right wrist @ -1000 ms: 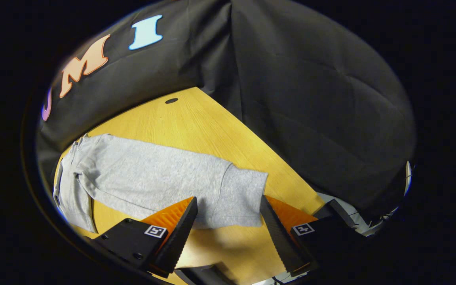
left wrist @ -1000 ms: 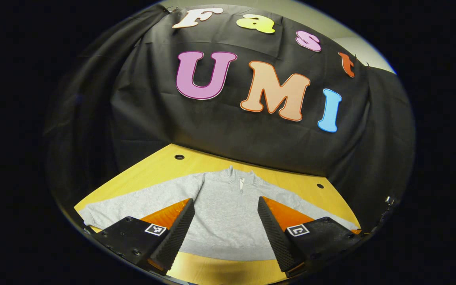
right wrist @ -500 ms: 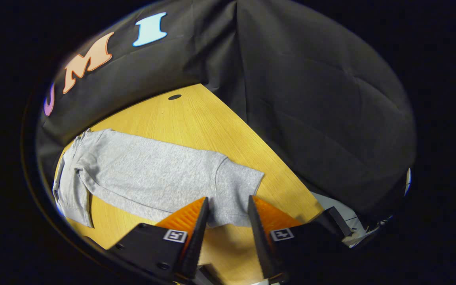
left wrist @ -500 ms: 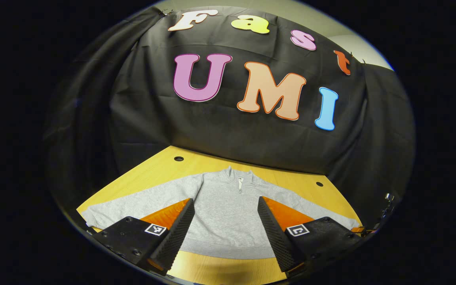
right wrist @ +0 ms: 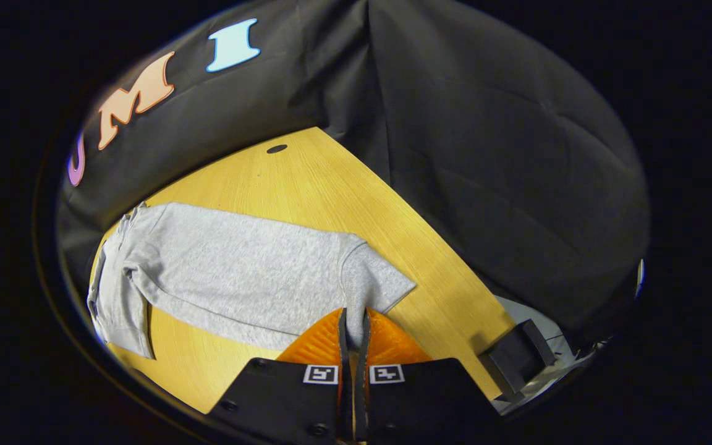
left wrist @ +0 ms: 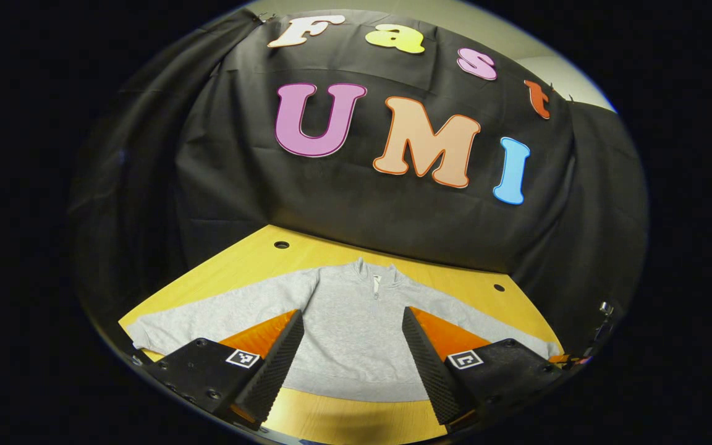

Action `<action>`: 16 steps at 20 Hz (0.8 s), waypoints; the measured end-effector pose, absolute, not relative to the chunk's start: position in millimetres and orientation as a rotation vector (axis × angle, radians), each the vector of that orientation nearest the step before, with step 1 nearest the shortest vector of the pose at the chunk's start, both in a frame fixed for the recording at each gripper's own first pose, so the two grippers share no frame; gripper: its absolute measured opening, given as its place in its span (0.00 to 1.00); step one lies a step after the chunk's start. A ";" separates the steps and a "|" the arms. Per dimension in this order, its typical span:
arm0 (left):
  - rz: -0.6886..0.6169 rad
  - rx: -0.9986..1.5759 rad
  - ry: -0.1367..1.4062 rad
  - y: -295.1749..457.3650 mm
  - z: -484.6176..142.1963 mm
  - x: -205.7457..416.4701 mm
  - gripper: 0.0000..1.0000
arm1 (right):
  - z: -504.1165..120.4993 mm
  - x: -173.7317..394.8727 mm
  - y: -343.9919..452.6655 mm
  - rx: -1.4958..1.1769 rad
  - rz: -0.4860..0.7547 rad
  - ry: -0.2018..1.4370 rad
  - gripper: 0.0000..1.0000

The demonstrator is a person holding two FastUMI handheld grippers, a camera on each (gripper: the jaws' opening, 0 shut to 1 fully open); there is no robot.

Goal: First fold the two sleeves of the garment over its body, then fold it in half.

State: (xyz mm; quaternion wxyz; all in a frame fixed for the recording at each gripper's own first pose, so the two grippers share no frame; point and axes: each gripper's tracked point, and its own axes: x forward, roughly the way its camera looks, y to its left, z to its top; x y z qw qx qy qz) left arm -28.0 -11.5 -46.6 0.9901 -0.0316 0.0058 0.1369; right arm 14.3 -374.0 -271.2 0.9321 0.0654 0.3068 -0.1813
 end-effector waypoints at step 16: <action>0.222 -0.045 0.057 34.3 -46.0 -29.9 0.94 | -206.7 20.3 -342.2 0.206 -0.333 0.468 0.04</action>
